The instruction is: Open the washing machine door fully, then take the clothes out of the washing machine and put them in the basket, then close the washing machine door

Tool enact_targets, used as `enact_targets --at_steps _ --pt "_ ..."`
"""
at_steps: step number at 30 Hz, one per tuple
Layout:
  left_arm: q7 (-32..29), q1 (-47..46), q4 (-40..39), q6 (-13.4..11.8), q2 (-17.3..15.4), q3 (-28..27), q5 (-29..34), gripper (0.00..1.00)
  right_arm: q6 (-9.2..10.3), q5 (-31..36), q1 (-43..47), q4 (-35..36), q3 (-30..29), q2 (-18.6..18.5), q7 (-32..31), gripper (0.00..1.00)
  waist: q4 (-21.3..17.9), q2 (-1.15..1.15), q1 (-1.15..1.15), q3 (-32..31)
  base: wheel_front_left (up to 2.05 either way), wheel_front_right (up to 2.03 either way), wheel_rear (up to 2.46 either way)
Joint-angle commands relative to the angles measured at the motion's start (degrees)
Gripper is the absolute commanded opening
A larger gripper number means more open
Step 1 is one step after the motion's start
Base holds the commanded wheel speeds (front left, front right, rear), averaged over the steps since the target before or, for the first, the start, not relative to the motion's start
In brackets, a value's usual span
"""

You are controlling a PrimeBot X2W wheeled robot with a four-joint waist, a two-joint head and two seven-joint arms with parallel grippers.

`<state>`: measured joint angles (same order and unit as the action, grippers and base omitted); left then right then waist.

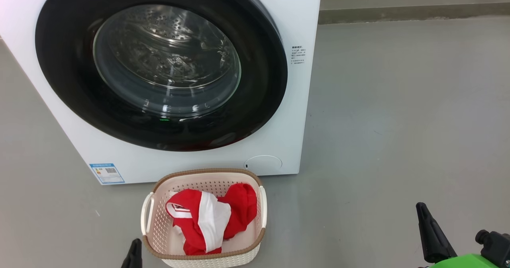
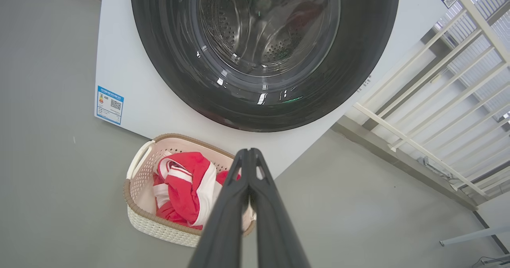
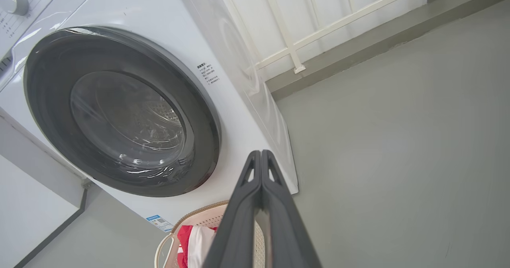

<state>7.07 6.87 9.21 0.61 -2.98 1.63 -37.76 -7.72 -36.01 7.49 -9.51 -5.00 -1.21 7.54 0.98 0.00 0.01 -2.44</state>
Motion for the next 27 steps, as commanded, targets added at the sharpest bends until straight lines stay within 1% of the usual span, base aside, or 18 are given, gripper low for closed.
enact_targets --at_steps 1,27 --pt "-0.25 -2.53 -1.13 0.78 -0.31 -1.22 -1.36 0.0 0.08 -1.35 -2.75 1.11 -0.02 -0.85 -0.13 0.0 -0.01 0.0 -0.01 0.02 0.0 0.0 0.0" --pt "-4.55 -5.92 0.79 2.74 -0.18 -3.47 -18.41 0.0 0.13 -19.09 -6.25 -0.69 -0.37 -1.21 -4.5 0.0 -0.32 0.0 -0.01 0.86 0.0 0.0 0.0"
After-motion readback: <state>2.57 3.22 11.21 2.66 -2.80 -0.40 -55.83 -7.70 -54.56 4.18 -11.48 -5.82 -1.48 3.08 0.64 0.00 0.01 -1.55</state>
